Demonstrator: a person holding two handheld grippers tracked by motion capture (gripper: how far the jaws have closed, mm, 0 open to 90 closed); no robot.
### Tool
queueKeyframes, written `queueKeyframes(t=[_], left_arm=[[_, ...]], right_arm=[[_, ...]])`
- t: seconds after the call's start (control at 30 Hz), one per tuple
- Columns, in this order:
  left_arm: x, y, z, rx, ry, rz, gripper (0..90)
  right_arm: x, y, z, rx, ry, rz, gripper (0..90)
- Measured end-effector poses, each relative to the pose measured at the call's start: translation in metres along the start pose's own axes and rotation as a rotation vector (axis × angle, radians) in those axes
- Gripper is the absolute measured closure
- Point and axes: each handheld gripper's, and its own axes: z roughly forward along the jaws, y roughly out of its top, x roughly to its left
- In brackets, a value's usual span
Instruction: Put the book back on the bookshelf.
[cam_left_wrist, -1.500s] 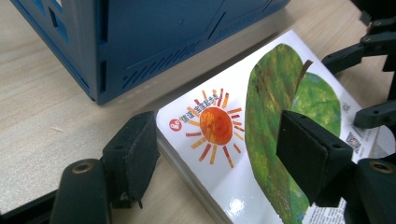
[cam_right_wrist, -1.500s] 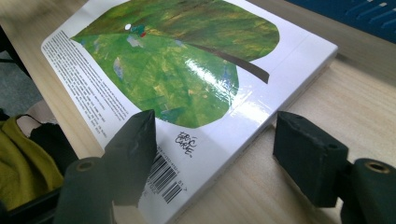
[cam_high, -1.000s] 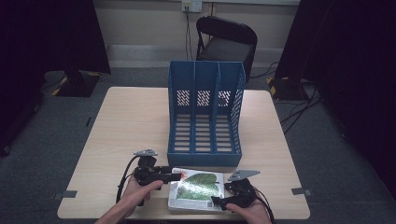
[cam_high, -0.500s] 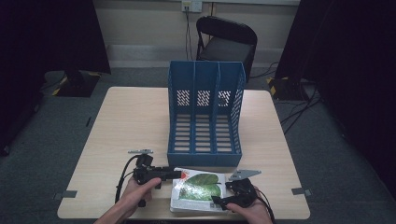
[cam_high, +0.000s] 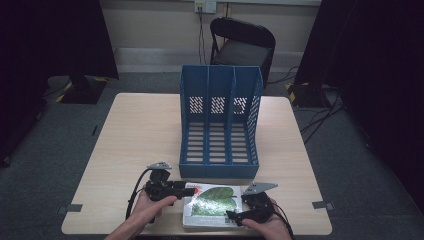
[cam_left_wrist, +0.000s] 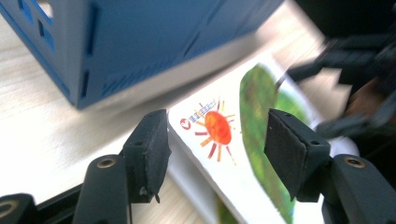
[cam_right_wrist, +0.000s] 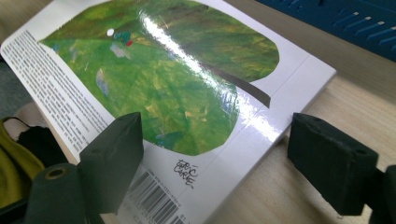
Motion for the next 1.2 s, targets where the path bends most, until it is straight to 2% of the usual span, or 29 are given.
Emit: queueKeyframes(t=[0.03,0.07,0.1,0.13,0.17,0.23,0.3,0.4,0.47,0.5,0.53,0.57,0.73,0.83,0.97,1.07,1.2], left_arm=[[-0.001,0.000,0.000,0.007,0.012,0.015,42.4],[0.000,0.000,0.000,0.001,0.009,0.004,42.4],[0.004,0.001,-0.002,-0.017,-0.025,-0.028,42.9],[0.004,0.001,-0.002,-0.017,-0.025,-0.028,44.8],[0.007,0.002,-0.004,-0.045,-0.059,-0.051,45.3],[0.007,0.002,-0.005,-0.054,-0.065,-0.054,45.7],[0.008,0.003,-0.005,-0.062,-0.074,-0.060,47.8],[0.007,0.003,-0.004,-0.064,-0.067,-0.052,47.7],[0.007,0.003,-0.003,-0.064,-0.068,-0.063,45.6],[0.007,0.003,-0.003,-0.067,-0.064,-0.066,45.2],[0.007,0.003,-0.003,-0.067,-0.064,-0.066,44.7],[0.008,0.003,-0.004,-0.075,-0.077,-0.078,44.7],[0.008,0.003,-0.006,-0.082,-0.093,-0.091,45.2],[0.009,0.003,-0.006,-0.099,-0.108,-0.115,44.9],[0.008,0.003,-0.006,-0.104,-0.115,-0.114,44.6],[0.007,0.004,-0.007,-0.113,-0.127,-0.119,44.7],[0.008,0.002,-0.008,-0.100,-0.130,-0.129,44.7]], right_arm=[[0.000,0.000,0.000,0.003,-0.005,-0.006,17.6],[0.000,0.000,0.000,0.003,-0.005,-0.006,17.6],[0.000,0.000,0.000,0.002,-0.004,-0.001,17.2],[0.000,0.000,0.000,0.002,-0.004,-0.001,17.2],[0.000,0.000,0.000,0.001,0.001,0.008,16.0],[0.000,-0.001,-0.001,0.001,0.005,0.011,15.1],[0.000,-0.003,-0.002,0.023,0.029,0.022,12.4],[0.002,-0.004,-0.004,0.034,0.043,0.006,11.8],[0.003,-0.005,-0.005,0.040,0.052,0.003,10.4],[0.005,-0.005,-0.005,0.046,0.059,-0.017,9.0],[0.005,-0.005,-0.005,0.046,0.059,-0.017,9.0],[0.008,-0.005,-0.004,0.038,0.056,-0.041,8.8],[0.012,-0.005,-0.003,0.032,0.032,-0.053,8.8],[0.014,-0.006,-0.003,0.025,0.022,-0.049,8.2],[0.013,-0.008,-0.005,0.039,0.047,-0.068,8.4],[0.014,-0.010,-0.006,0.031,0.043,-0.065,8.3],[0.016,-0.010,-0.005,0.026,0.039,-0.062,8.0]])
